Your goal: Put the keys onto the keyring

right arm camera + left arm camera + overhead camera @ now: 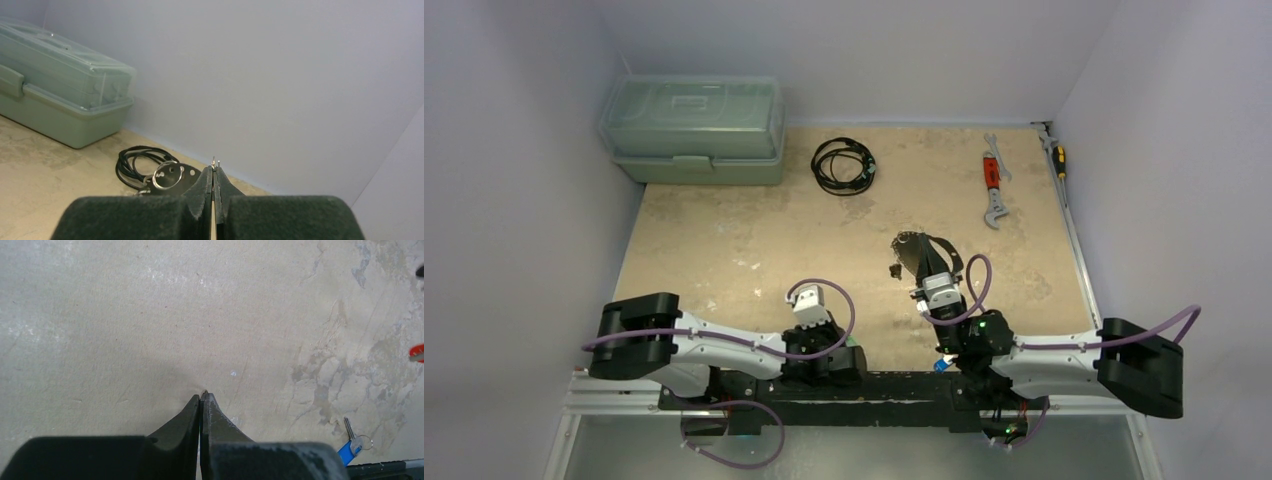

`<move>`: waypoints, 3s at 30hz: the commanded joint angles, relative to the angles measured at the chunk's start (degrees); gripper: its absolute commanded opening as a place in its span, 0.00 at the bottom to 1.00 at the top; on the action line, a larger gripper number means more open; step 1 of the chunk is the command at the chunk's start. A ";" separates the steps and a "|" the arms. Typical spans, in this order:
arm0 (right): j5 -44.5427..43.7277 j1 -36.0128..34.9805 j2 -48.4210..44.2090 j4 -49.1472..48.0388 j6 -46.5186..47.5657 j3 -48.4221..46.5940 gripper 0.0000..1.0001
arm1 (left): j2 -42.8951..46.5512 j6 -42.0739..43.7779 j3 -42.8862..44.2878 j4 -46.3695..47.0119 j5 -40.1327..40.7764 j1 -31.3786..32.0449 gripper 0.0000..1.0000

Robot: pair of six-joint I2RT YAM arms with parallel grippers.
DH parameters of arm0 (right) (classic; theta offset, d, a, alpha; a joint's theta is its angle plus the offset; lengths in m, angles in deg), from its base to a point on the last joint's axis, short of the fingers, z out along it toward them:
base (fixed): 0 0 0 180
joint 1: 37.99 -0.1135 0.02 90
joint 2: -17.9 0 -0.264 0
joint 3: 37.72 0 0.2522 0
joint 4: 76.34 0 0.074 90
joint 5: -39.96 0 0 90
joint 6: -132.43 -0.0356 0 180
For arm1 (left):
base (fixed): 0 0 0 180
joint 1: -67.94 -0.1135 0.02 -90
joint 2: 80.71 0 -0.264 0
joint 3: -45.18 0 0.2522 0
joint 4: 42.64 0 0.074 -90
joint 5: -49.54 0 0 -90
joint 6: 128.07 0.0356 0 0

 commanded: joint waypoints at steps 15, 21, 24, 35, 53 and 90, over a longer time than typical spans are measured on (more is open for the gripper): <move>5.60 0.09 -4.17 -0.20 -5.29 -0.63 0.00 | 35.33 37.08 -5.19 -3.88 12.88 -0.17 0.00; 13.67 0.09 -7.30 2.80 -9.20 0.29 0.00 | 46.45 63.50 -2.16 3.56 7.76 -0.24 0.00; 18.87 0.02 -7.47 2.84 -9.55 0.87 0.00 | 48.76 72.44 2.31 3.46 2.39 -0.22 0.00; 47.94 0.00 -13.87 8.53 -14.32 3.55 0.00 | 45.63 95.32 10.91 2.33 -13.27 -0.22 0.00; 61.17 -0.08 -9.44 11.35 -16.17 2.45 0.00 | 44.16 116.49 13.21 1.34 -27.08 -0.17 0.00; 70.16 -0.07 -9.32 16.34 -21.44 -0.28 0.00 | 47.87 129.93 0.30 10.86 -47.53 -2.29 0.00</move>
